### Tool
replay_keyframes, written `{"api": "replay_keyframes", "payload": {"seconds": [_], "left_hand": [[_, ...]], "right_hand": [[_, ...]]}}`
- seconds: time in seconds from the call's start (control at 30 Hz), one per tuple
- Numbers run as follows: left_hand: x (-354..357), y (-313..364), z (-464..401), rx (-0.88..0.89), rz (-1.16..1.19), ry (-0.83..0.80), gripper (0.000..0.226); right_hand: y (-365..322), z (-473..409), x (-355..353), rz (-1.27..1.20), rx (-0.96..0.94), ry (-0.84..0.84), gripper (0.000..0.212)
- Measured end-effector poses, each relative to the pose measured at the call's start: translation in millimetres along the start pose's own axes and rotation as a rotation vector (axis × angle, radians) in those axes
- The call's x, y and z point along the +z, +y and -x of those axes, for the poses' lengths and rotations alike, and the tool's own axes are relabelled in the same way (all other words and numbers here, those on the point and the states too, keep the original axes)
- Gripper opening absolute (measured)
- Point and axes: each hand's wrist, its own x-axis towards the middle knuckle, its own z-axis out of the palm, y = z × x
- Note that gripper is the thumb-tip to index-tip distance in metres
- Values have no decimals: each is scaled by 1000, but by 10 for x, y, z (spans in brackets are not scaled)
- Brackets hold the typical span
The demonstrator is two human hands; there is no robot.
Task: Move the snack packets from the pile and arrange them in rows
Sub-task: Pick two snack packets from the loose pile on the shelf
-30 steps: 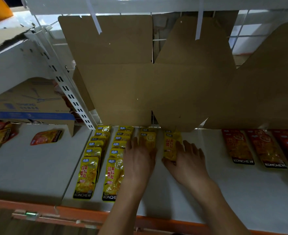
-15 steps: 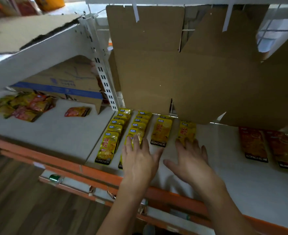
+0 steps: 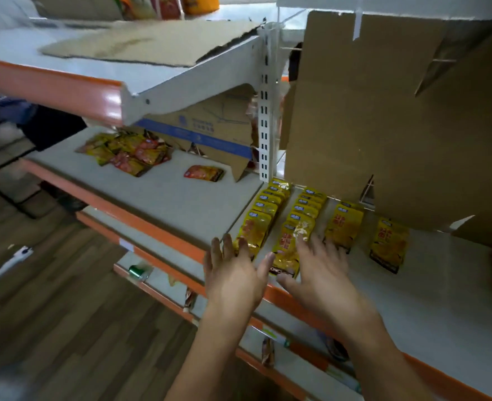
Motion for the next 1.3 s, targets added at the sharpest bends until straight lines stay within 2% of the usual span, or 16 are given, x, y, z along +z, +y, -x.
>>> {"api": "replay_keyframes", "payload": {"seconds": [0.13,0.23,0.33,0.43,0.53,0.67,0.83,1.03,1.13,1.2,1.3], "left_hand": [[-140,-587,26,-55,93,39,79],[-214,-1018,52,-73,57,133,78],[-307,-1408,22,-122,48,108,83],[-370,-1811,-11,-147,56,117,83],[-390,-2185,-38,-160,24,155,80],[-433,-2618,-111,-201,53,182,74],[-444,-3008,-184,-242,53,195,77],[-474,-3351,-431,-294,40,185,79],[-491,-3511,-625,-311,30,219,93],[-502,-3632,-799,-318,19,245,100],[-559,-3799,-1079,-324,21,231,97]], "right_hand": [[-557,-60,107,32,-70,51,84],[-1000,-62,199,72,-134,62,84],[-1409,-62,320,74,-199,88,84],[-1808,-95,482,53,-220,-5,82],[-2165,-155,616,26,-252,8,83],[-2593,-228,737,0,-271,-64,82],[-2980,-353,817,-17,-333,-86,83],[-3350,-676,865,-18,-406,-192,80],[-3534,-928,914,-35,-432,-214,78],[-3661,-1132,961,-41,-452,-205,78],[-3843,-1469,991,-21,-479,-171,78]]}}
